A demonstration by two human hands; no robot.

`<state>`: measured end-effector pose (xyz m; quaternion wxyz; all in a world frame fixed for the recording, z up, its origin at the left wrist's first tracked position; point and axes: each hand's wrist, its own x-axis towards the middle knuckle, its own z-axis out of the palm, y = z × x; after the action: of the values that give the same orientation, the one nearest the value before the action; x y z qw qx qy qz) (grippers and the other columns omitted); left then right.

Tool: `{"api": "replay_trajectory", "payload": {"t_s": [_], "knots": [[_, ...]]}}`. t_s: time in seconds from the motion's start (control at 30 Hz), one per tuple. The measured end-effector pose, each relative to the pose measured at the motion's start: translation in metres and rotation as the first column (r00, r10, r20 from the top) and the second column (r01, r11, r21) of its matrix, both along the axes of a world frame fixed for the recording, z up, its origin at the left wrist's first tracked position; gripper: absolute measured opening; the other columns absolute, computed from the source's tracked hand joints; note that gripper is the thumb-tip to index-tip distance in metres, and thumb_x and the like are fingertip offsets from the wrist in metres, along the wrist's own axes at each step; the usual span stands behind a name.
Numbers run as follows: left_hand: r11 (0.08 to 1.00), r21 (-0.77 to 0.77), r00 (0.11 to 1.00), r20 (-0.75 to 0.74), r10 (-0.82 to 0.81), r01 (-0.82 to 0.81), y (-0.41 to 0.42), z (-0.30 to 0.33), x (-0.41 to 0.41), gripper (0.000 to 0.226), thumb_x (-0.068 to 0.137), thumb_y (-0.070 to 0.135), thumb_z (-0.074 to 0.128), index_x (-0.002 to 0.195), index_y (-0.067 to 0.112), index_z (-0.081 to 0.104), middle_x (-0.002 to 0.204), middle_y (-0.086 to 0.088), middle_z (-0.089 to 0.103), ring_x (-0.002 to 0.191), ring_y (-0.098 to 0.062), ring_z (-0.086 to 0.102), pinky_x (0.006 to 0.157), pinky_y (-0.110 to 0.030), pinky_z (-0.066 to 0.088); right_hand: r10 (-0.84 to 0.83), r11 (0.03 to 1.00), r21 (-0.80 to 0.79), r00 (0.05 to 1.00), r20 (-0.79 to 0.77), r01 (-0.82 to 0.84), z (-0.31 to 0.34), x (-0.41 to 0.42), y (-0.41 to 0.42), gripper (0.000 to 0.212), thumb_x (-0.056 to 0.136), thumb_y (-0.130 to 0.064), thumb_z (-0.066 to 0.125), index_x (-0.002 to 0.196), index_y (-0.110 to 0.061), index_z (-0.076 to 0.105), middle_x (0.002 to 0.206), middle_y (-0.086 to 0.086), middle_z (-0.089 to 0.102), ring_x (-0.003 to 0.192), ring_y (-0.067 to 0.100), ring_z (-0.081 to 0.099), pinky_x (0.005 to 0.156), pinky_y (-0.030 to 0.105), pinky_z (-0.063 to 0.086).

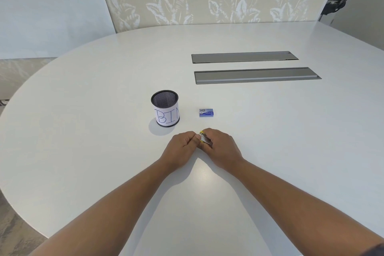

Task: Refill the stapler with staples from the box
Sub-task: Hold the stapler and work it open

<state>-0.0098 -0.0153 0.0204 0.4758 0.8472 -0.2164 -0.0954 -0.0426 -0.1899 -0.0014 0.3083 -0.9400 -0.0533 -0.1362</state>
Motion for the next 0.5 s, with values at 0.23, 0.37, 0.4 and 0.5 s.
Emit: {"api": "replay_trajectory", "payload": {"t_s": [0.23, 0.37, 0.4, 0.5], "knots": [[1.000, -0.011, 1.000, 0.000, -0.011, 0.011, 0.0005, -0.0006, -0.0002, 0.036, 0.107, 0.030, 0.046, 0.083, 0.015, 0.068, 0.083, 0.004, 0.074, 0.070, -0.007, 0.055, 0.072, -0.029, 0.046, -0.022, 0.999, 0.030, 1.000, -0.002, 0.022, -0.0011, 0.0006, -0.0006, 0.031, 0.094, -0.059, 0.056, 0.097, -0.029, 0.054, 0.078, -0.017, 0.047, 0.071, 0.008, 0.043, 0.065, 0.027, 0.034], [1.000, 0.003, 1.000, 0.022, -0.005, 0.005, -0.0003, -0.0011, -0.0001, 0.037, 0.107, 0.030, 0.047, 0.082, 0.012, 0.067, 0.079, -0.002, 0.070, 0.070, -0.010, 0.053, 0.071, -0.033, 0.045, 0.022, 1.000, 0.014, 1.000, 0.012, -0.022, 0.0012, -0.0005, 0.0003, 0.036, 0.097, -0.057, 0.052, 0.078, -0.029, 0.037, 0.065, -0.008, 0.041, 0.065, 0.011, 0.041, 0.058, 0.032, 0.034], [1.000, 0.002, 1.000, 0.021, -0.004, 0.004, -0.0005, -0.0013, 0.0000, 0.036, 0.107, 0.030, 0.047, 0.082, 0.012, 0.067, 0.077, 0.001, 0.069, 0.070, -0.011, 0.053, 0.071, -0.033, 0.045, 0.023, 1.000, 0.016, 1.000, 0.012, -0.024, 0.0015, -0.0011, 0.0000, 0.037, 0.097, -0.057, 0.051, 0.078, -0.027, 0.038, 0.065, -0.007, 0.042, 0.066, 0.014, 0.040, 0.059, 0.034, 0.037], [1.000, -0.006, 1.000, 0.015, -0.001, 0.001, -0.0001, -0.0018, 0.0003, 0.036, 0.107, 0.030, 0.047, 0.081, 0.014, 0.066, 0.075, 0.005, 0.068, 0.069, -0.009, 0.053, 0.071, -0.032, 0.045, 0.004, 1.000, 0.027, 1.000, 0.007, -0.004, -0.0002, -0.0012, -0.0015, 0.032, 0.095, -0.057, 0.054, 0.088, -0.026, 0.050, 0.072, -0.012, 0.047, 0.069, 0.013, 0.043, 0.062, 0.032, 0.039]]}}
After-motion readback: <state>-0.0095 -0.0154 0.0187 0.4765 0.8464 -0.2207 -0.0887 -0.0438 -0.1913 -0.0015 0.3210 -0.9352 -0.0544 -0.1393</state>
